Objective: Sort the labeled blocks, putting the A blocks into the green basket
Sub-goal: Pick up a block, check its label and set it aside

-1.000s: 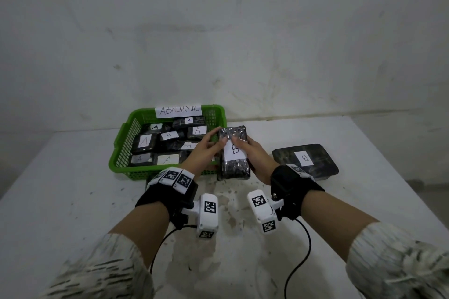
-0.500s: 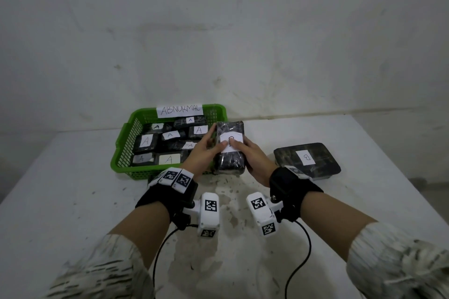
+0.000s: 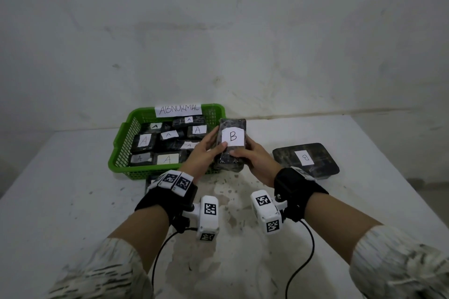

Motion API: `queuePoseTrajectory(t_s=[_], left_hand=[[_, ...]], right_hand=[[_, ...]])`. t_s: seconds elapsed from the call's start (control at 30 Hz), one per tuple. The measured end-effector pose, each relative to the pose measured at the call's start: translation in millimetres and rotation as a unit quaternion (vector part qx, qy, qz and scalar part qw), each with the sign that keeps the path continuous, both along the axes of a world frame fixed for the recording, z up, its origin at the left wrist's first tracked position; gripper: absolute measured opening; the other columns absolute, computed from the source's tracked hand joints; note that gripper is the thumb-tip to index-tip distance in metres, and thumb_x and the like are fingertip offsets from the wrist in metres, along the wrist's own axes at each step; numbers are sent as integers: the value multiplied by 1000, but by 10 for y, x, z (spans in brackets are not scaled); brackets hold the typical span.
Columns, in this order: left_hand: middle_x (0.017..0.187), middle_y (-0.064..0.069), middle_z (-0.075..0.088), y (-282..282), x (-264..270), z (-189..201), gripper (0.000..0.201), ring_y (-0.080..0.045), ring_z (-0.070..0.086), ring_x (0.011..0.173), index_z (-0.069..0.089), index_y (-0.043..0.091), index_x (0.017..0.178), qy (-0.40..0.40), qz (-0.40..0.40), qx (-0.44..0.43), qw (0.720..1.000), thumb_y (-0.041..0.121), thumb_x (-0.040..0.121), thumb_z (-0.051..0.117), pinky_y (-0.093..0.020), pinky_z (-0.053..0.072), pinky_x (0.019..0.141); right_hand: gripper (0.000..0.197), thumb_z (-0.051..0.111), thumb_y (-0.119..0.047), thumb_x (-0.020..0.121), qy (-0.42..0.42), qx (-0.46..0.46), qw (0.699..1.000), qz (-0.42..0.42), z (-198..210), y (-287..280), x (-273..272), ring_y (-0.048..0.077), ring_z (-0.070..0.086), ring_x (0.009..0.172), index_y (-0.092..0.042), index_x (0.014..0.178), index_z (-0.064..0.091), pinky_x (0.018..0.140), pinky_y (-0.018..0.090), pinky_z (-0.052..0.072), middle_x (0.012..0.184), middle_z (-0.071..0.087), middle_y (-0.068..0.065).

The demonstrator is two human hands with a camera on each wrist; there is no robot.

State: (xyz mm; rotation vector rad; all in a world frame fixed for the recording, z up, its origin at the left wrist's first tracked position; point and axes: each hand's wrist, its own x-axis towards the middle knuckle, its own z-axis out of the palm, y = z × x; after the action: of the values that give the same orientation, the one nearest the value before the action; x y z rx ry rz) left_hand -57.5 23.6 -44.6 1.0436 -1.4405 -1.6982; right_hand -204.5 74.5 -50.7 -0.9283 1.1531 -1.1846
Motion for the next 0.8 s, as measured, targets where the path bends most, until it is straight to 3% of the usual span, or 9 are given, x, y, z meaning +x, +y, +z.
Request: queuePoseTrajectory(t_s=[0.07, 0.13, 0.27, 0.33, 0.43, 0.53, 0.67, 0.73, 0.8], left_hand=[[143, -5, 46, 5, 11, -27, 65, -20, 47, 128, 27, 25, 147, -11, -20, 1, 1000, 9, 91, 55, -42, 40, 107], [144, -7, 43, 0, 20, -52, 67, -21, 43, 132, 24, 25, 148, -26, -14, -13, 999, 7, 91, 54, -41, 39, 107], [125, -15, 49, -21, 31, -41, 61, -26, 53, 114, 31, 22, 143, -47, 61, -36, 996, 1, 91, 54, -30, 52, 78], [119, -15, 55, -37, 33, -12, 50, -28, 58, 108, 38, 24, 139, -25, 70, -7, 997, 6, 94, 50, -37, 55, 76], [115, -5, 63, -68, 26, 54, 36, -21, 60, 104, 48, 24, 131, 28, 65, 69, 995, 36, 97, 43, -49, 49, 89], [126, -9, 62, -131, 62, 27, 72, -27, 57, 117, 51, 18, 131, 45, 41, 71, 996, 61, 76, 62, -51, 42, 101], [118, -4, 65, -193, 107, -52, 93, -24, 62, 109, 50, 21, 127, -12, 108, 42, 993, 66, 51, 79, -48, 45, 100], [117, -5, 64, -193, 121, -55, 79, -23, 62, 106, 48, 20, 127, -15, 106, 56, 993, 55, 62, 77, -47, 46, 98], [120, -5, 63, -159, 106, -53, 60, -23, 60, 109, 49, 18, 127, -9, 72, 73, 995, 44, 76, 70, -47, 44, 100]], right_hand=[[63, 64, 1, 85, 32, -8, 999, -9, -10, 1, 21, 26, 58, 116, -22, 140, 41, 97, 31, 49, 130, 59, 14], [76, 67, -6, 86, 40, -8, 999, -2, 9, 19, 40, 23, 55, 122, -28, 148, 29, 99, 29, 47, 134, 57, 5], [75, 54, -29, 97, -1, -3, 1000, 7, 57, 20, 55, 4, 33, 130, -39, 152, 5, 103, 27, 28, 145, 29, -19], [66, 47, -34, 99, 3, -10, 1000, 5, 59, 4, 56, 8, 29, 137, -40, 152, 8, 105, 27, 32, 155, 22, -13], [48, 39, -26, 103, 57, -39, 997, -16, 72, 2, 75, -3, 38, 124, -32, 150, 28, 84, 7, 35, 146, 36, -12], [35, 42, -7, 100, 92, -54, 994, -35, 82, 14, 78, -14, 56, 90, -16, 133, 52, 64, -2, 39, 124, 56, -6], [19, 54, 0, 92, 78, -62, 994, -51, 103, -12, 42, -1, 61, 78, -18, 100, 53, 70, 11, 43, 93, 63, -5], [21, 61, -4, 90, 58, -63, 993, -76, 103, -34, 39, 11, 59, 76, -20, 94, 48, 73, 23, 40, 78, 55, -4], [25, 66, -18, 89, 57, -41, 991, -113, 72, -72, 59, 16, 54, 86, -22, 103, 46, 75, 25, 39, 87, 49, -1]])
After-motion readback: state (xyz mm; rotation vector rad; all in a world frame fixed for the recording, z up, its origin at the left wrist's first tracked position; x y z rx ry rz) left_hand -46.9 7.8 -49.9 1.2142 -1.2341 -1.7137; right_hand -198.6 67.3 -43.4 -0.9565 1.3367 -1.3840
